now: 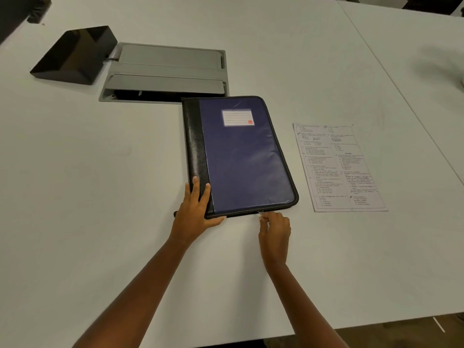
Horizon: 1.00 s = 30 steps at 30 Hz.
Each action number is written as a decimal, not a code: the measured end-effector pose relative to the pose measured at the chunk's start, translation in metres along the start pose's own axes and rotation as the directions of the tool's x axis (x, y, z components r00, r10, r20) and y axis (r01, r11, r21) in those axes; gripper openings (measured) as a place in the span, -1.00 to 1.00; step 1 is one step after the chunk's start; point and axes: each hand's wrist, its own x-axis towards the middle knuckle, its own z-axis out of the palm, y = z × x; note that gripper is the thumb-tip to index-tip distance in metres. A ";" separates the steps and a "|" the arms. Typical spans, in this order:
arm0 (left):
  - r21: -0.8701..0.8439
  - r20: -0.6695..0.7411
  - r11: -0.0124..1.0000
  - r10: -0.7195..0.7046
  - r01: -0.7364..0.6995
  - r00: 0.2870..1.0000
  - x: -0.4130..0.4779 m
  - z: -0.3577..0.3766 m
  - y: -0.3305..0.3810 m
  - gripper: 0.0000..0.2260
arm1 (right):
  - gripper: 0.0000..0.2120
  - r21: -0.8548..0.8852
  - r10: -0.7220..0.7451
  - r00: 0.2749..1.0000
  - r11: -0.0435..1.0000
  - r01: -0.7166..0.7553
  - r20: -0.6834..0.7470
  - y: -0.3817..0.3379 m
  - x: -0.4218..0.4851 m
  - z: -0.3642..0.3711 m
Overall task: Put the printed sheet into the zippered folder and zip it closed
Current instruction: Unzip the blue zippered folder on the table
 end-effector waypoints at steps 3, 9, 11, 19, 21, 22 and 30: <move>0.206 0.012 0.975 0.076 -0.077 0.997 0.003 0.000 0.007 -0.30 | -0.89 -0.007 -0.017 1.000 1.000 0.017 0.008 0.005 0.002 -0.003; 0.430 0.049 0.846 0.328 -0.317 0.943 0.017 0.001 0.040 -0.42 | -0.91 0.012 0.027 1.000 1.000 -0.027 0.005 0.009 0.010 -0.011; 0.485 0.050 0.798 0.382 -0.357 0.923 0.021 -0.001 0.039 -0.44 | -0.91 -0.005 0.030 1.000 1.000 -0.030 0.009 0.012 0.014 -0.016; 0.550 0.088 0.723 0.447 -0.418 0.890 0.027 -0.005 0.038 -0.48 | -0.89 0.045 0.109 0.993 0.993 -0.107 -0.049 0.028 0.039 -0.041; 0.538 0.080 0.727 0.461 -0.427 0.884 0.026 -0.006 0.041 -0.52 | -0.88 0.086 0.126 0.991 0.989 -0.122 -0.046 0.024 0.038 -0.038; 0.528 0.087 0.728 0.465 -0.436 0.881 0.025 -0.006 0.042 -0.54 | -0.88 0.104 0.135 0.990 0.986 -0.130 -0.040 0.022 0.036 -0.036; 0.569 0.101 0.677 0.505 -0.467 0.857 0.029 -0.004 0.040 -0.58 | -0.90 0.154 0.044 0.999 0.987 -0.048 0.028 0.004 0.015 -0.020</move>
